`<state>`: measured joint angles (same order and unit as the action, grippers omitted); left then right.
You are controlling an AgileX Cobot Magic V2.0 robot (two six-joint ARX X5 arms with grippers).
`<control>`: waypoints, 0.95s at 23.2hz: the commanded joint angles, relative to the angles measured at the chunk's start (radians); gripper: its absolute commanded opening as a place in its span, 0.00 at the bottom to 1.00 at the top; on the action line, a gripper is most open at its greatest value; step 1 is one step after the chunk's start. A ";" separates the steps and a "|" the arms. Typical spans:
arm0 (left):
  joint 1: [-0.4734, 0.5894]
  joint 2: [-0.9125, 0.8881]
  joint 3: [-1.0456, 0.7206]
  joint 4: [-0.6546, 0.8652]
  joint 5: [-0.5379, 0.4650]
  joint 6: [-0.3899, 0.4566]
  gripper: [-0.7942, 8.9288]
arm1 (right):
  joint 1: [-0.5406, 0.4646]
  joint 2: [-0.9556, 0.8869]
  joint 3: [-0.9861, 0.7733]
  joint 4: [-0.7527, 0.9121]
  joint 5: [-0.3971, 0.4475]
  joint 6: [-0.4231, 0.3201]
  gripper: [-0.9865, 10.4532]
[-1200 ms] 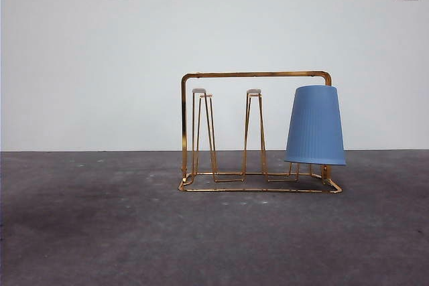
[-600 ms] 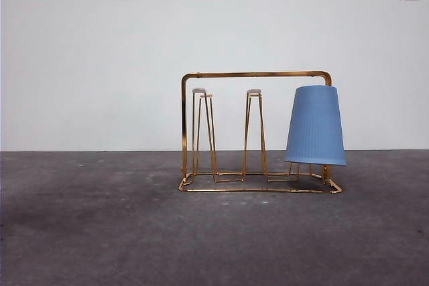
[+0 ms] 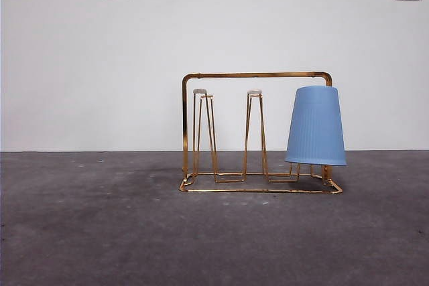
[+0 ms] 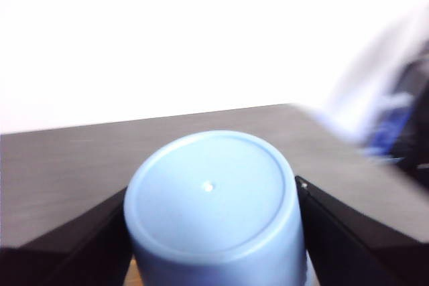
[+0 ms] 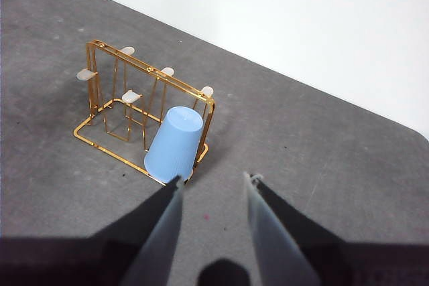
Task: Pick up cup 1,put cup 1 in the cup rack,pick up cup 2,put cup 2 in the cup rack
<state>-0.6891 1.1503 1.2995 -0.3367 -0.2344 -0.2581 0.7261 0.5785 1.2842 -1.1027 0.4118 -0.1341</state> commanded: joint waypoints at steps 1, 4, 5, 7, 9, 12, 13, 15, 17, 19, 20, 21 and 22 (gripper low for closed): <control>-0.003 0.013 -0.009 0.015 -0.032 0.090 0.08 | 0.000 -0.003 -0.008 0.003 -0.003 0.033 0.23; -0.005 0.053 -0.016 0.024 -0.066 0.107 0.08 | 0.000 -0.003 -0.008 0.001 -0.003 0.049 0.23; -0.005 0.071 -0.016 0.024 -0.079 0.114 0.08 | 0.000 -0.003 -0.008 0.000 -0.003 0.051 0.23; -0.008 0.118 -0.016 0.034 -0.084 0.121 0.08 | 0.000 -0.003 -0.008 0.001 -0.003 0.052 0.23; -0.015 0.160 -0.016 0.063 -0.085 0.126 0.08 | 0.000 -0.003 -0.008 0.000 -0.003 0.053 0.22; -0.017 0.217 -0.016 0.129 -0.084 0.128 0.08 | 0.000 -0.003 -0.008 -0.011 -0.003 0.058 0.22; -0.017 0.234 -0.016 0.148 -0.084 0.128 0.08 | 0.000 -0.003 -0.008 -0.021 -0.003 0.065 0.22; -0.017 0.262 -0.016 0.172 -0.085 0.128 0.08 | 0.000 -0.003 -0.008 -0.035 -0.003 0.073 0.23; -0.017 0.287 -0.016 0.179 -0.085 0.128 0.08 | 0.000 -0.003 -0.008 -0.045 -0.003 0.077 0.22; -0.017 0.309 -0.016 0.181 -0.085 0.128 0.08 | 0.000 -0.003 -0.008 -0.055 -0.002 0.078 0.22; -0.017 0.317 -0.016 0.182 -0.085 0.128 0.08 | 0.000 -0.003 -0.008 -0.057 0.000 0.079 0.22; -0.017 0.326 -0.016 0.189 -0.085 0.129 0.08 | 0.000 -0.003 -0.008 -0.057 0.000 0.079 0.22; -0.017 0.335 -0.016 0.198 -0.090 0.129 0.08 | 0.000 -0.003 -0.008 -0.056 0.000 0.079 0.22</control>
<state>-0.7044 1.4761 1.2881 -0.1570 -0.3180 -0.1417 0.7261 0.5785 1.2842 -1.1614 0.4114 -0.0696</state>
